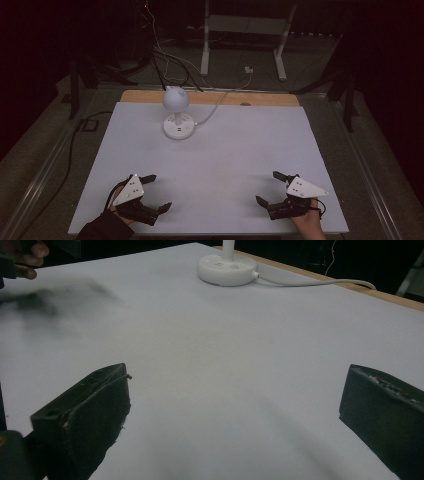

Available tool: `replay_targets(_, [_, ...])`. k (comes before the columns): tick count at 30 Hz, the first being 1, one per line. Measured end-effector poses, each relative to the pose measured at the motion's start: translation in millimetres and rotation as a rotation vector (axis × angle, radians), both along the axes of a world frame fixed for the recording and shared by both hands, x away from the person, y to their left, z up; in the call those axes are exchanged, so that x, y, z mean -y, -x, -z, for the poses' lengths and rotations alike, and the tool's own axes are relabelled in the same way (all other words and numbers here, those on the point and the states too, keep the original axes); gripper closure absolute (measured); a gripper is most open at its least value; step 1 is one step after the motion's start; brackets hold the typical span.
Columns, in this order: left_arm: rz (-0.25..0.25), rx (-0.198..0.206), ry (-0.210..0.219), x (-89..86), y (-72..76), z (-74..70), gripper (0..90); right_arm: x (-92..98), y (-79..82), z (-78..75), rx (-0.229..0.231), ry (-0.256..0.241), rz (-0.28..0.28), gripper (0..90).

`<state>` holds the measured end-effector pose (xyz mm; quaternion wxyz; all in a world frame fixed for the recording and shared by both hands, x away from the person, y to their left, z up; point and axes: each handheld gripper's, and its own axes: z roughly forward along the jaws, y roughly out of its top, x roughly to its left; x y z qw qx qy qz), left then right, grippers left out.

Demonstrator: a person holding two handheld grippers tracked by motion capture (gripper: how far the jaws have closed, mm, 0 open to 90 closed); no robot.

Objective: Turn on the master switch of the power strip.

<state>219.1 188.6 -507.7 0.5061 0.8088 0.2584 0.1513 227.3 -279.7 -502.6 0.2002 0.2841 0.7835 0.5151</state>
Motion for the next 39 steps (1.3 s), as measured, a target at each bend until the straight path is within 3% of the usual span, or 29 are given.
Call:
replay_targets(8, [0.018,0.0,-0.03,5.6,-5.2,-10.7,0.1,0.2,1.1,-1.8,0.014,-0.013,-0.001,0.0])
replay_targets(25, [0.021,0.003,-0.021,6.6,-18.9,-36.4,0.1,0.2,2.2,-2.9,0.007,-0.023,-0.007,0.0])
replay_targets(39, [-0.002,-0.004,-0.021,15.6,-33.8,-44.2,0.1,0.1,1.7,-2.4,-0.003,-0.032,-0.009,0.0])
